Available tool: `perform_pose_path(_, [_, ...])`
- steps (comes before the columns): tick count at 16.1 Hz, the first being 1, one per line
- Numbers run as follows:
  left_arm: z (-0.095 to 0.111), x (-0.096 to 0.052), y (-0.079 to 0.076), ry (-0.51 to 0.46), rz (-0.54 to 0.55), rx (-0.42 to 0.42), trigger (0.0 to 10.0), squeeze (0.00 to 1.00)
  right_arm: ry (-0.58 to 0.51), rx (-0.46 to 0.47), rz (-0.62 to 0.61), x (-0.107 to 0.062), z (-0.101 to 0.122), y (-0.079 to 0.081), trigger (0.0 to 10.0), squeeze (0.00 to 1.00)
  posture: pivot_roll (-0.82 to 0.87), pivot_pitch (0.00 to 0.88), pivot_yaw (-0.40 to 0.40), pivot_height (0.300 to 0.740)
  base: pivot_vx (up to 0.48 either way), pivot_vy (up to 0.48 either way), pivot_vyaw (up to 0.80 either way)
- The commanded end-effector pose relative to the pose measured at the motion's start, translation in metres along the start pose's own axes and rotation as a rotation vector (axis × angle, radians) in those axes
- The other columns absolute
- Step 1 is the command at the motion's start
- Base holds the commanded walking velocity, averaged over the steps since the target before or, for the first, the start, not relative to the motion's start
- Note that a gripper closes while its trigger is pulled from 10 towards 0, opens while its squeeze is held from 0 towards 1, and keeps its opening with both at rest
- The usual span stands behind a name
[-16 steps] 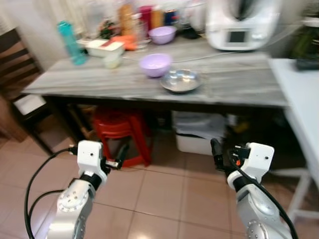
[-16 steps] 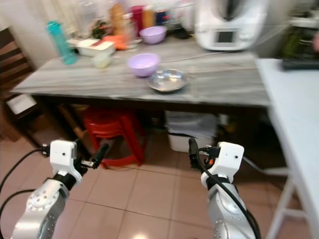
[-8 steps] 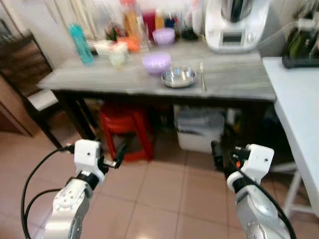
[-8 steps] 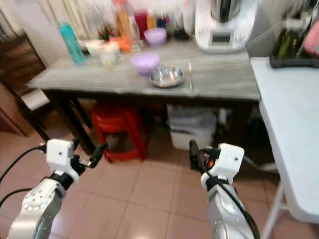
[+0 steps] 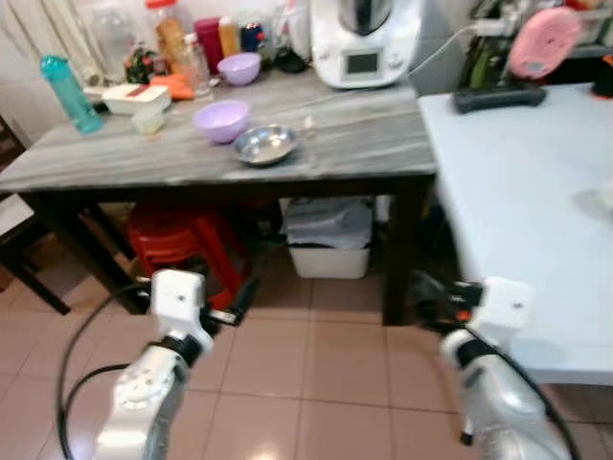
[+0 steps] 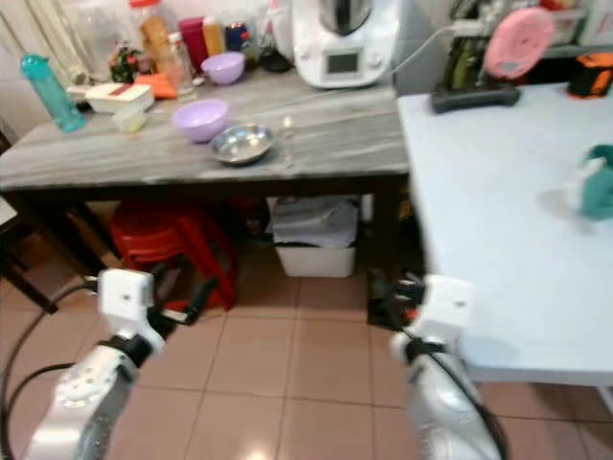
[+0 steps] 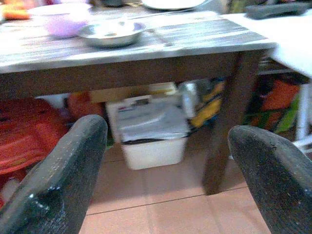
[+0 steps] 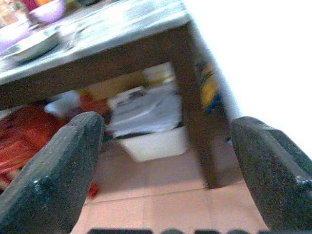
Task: Setting the table
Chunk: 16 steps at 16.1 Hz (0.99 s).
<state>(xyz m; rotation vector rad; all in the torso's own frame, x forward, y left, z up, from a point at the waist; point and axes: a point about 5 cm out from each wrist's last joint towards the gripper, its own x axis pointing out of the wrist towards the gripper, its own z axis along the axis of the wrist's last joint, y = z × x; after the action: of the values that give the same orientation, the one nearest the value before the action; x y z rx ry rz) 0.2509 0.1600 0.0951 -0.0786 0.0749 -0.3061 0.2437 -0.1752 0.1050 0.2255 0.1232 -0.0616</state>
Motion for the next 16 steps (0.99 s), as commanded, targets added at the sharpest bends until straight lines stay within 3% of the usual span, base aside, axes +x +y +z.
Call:
perform_pose_path(1, [0.006, -0.003, 0.009, -0.020, 0.028, 0.020, 10.0, 0.00, -0.013, 0.011, 0.050, 0.002, 0.003, 0.012, 10.0, 0.00, -0.02, 0.018, 0.130, 0.740, 0.000, -0.446, 0.00])
perform_pose_path(9, [0.006, -0.010, 0.006, -0.020, 0.055, 0.003, 10.0, 0.00, 0.003, -0.044, 0.053, -0.006, 0.004, 0.012, 10.0, 0.00, -0.02, 0.045, 0.101, 0.740, 0.000, -0.447, 0.00])
perform_pose_path(16, [-0.003, -0.013, -0.010, -0.015, 0.056, -0.045, 10.0, 0.00, -0.012, -0.103, 0.065, -0.012, 0.008, 0.009, 10.0, 0.00, -0.04, 0.058, 0.057, 0.740, 0.000, -0.438, 0.00])
